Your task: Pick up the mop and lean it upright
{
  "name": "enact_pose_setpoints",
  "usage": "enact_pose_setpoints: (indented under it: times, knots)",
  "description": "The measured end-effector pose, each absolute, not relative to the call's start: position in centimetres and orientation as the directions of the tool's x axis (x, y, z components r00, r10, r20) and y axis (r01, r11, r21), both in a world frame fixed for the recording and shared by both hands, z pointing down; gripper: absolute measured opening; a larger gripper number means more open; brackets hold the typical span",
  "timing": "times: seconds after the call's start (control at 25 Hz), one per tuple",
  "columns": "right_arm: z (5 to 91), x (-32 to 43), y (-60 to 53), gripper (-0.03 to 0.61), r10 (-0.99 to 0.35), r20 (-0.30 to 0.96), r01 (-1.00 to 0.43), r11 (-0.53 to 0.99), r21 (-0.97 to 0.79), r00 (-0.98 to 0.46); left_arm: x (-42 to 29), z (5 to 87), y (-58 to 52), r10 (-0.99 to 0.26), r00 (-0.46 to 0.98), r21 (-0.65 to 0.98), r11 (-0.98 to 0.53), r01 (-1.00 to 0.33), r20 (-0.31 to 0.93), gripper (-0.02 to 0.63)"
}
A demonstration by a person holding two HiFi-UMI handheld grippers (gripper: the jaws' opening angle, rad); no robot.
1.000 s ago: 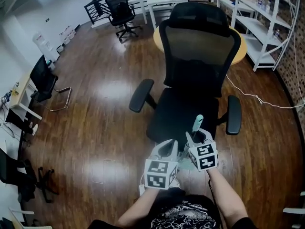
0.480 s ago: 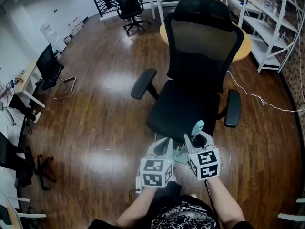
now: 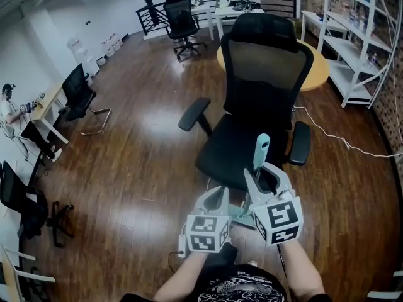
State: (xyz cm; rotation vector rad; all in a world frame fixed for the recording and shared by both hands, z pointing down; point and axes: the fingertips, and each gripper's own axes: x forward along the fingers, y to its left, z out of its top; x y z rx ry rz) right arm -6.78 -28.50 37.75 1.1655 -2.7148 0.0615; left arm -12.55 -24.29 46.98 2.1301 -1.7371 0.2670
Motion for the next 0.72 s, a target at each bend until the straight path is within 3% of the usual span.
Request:
enact_pose_setpoints:
  times: [0.36,0.72]
  knots:
    - [33.4,-3.2,-26.4,0.103,-0.747,0.099,-0.744,0.664,0.071,-0.657,-9.5,46.4,-22.8,-0.905,0.235,0.140,-0.197,-0.970,0.356,0.003]
    - [33.0,-0.9,-25.8,0.103,-0.778,0.099,-0.775,0.628,0.077,-0.621,-7.7,44.8,-22.5,-0.910,0.269,0.141,-0.236,-0.961,0.315,0.003]
